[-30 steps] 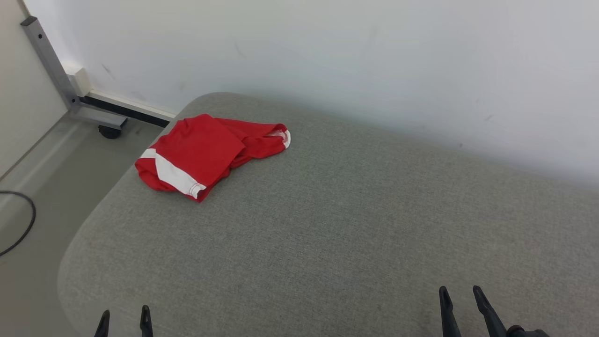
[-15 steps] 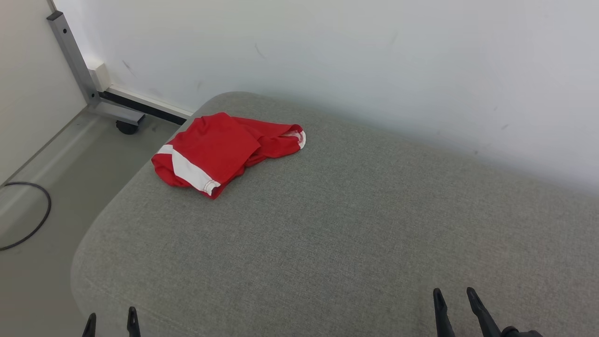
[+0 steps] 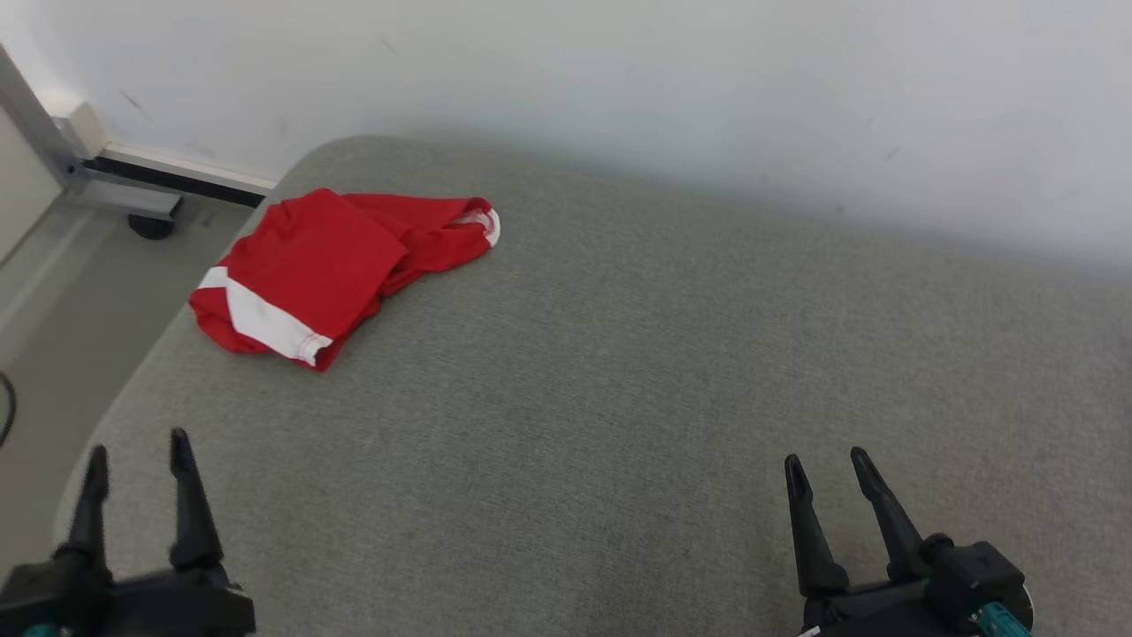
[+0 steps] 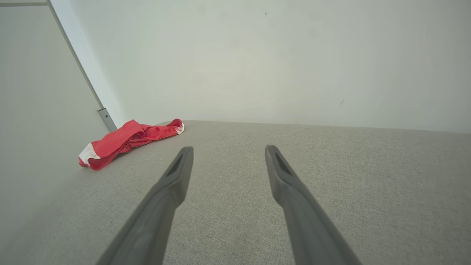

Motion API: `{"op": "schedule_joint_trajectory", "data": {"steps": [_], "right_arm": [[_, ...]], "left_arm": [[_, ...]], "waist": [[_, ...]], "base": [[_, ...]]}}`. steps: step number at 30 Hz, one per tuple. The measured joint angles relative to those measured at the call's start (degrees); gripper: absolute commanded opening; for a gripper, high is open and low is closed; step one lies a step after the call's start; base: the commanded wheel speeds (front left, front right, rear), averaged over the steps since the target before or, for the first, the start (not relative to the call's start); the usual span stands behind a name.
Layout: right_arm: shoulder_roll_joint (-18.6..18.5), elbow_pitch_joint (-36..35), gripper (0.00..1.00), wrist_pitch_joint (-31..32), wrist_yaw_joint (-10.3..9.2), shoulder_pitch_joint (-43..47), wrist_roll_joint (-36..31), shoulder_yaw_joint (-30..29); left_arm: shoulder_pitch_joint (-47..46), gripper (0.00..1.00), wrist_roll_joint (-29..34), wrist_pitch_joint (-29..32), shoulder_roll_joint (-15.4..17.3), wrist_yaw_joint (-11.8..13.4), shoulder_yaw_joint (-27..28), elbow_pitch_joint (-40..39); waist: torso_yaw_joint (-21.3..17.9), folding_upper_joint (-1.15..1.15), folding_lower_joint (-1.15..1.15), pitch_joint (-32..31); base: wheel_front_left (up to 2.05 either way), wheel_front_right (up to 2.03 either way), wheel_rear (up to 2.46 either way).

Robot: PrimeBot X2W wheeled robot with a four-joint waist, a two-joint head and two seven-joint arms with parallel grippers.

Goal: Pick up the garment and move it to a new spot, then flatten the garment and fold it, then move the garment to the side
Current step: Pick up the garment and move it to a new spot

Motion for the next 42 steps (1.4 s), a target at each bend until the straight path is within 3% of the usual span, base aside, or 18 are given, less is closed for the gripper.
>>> {"op": "schedule_joint_trajectory", "data": {"steps": [6, 19, 22, 36, 42], "right_arm": [[-0.1, -0.9, 1.00, 0.0, 0.00, -3.9, -0.2, 0.5], [-0.3, -2.3, 1.00, 0.0, 0.00, -12.6, -0.2, 2.5], [-0.4, -2.7, 1.00, 0.0, 0.00, -13.8, -0.2, 3.0], [-0.7, -5.7, 1.00, 0.0, 0.00, -15.6, -0.7, 4.5], [-1.0, -6.3, 1.00, 0.0, 0.00, -15.6, -0.8, 4.8]], "left_arm": [[-10.6, 1.00, -2.0, 0.0, 1.7, -0.7, 4.7, 3.0], [-34.2, 1.00, -6.0, 1.9, 15.4, -1.5, 5.9, 20.7], [-37.2, 1.00, -6.6, 3.3, 17.3, -1.5, 5.5, 23.3], [-44.7, 1.00, -11.1, 14.7, 24.6, -1.8, 5.1, 38.3], [-47.1, 1.00, -11.8, 24.2, 27.0, -1.8, 3.2, 44.2]], "waist": [[-3.9, 0.00, 0.01, 5.2], [-13.4, 0.01, 0.01, 18.1], [-15.5, 0.01, 0.01, 20.2], [-21.5, 0.00, 0.00, 26.4], [-22.1, 0.00, 0.00, 27.5]], "base": [[0.00, 0.00, 0.00], [0.00, 0.00, 0.00], [0.00, 0.00, 0.00], [0.00, 0.00, 0.00], [0.00, 0.00, 0.00]]}}
